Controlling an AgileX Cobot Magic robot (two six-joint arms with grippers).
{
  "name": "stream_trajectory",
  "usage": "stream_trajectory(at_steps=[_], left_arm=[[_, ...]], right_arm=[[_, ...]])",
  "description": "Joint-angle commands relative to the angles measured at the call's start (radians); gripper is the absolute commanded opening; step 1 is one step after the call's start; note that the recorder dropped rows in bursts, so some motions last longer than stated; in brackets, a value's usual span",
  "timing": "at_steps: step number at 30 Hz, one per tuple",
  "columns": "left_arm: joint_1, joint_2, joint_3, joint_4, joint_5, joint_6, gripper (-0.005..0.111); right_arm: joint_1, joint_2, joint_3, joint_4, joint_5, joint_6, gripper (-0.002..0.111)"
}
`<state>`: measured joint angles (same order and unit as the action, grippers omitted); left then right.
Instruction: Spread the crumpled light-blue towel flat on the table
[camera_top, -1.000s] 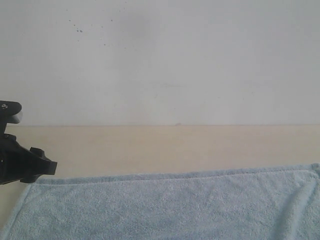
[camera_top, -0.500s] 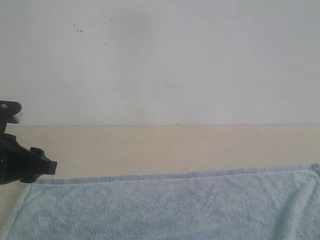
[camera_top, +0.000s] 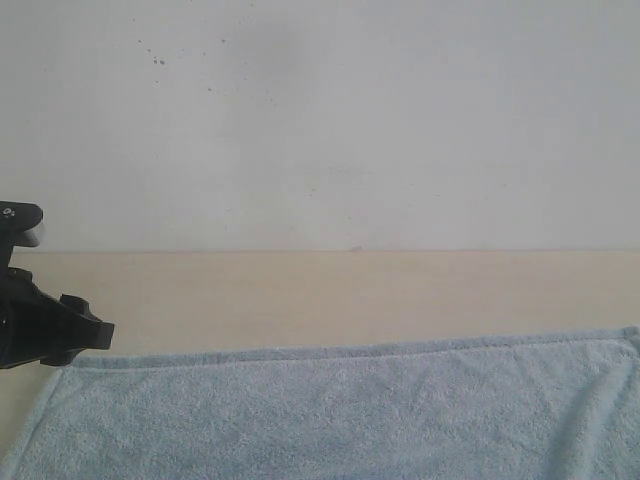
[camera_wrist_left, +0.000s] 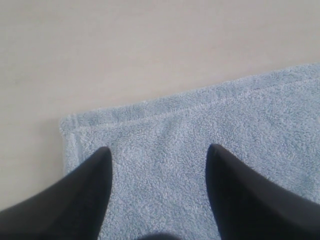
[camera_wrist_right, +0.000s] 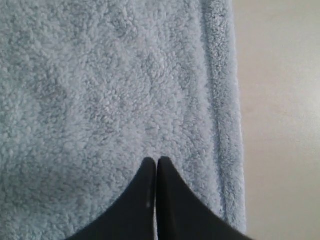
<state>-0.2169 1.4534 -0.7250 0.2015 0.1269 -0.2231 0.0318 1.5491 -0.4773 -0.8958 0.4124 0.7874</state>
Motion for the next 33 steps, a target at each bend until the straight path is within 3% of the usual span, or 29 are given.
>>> stream_trajectory(at_steps=[1,28,33], left_arm=[[-0.004,0.001,0.009,-0.011,-0.001,-0.009,0.053],[-0.004,0.001,0.009,-0.011,0.004,-0.009,0.053],[-0.004,0.001,0.009,-0.011,0.004,-0.009,0.053]], right_arm=[[-0.004,0.001,-0.001,-0.012,-0.033,-0.005,0.0],[-0.004,0.049,-0.005,-0.06,-0.113,0.056,0.0],[-0.004,0.049,-0.005,-0.06,-0.014,0.066,0.0]])
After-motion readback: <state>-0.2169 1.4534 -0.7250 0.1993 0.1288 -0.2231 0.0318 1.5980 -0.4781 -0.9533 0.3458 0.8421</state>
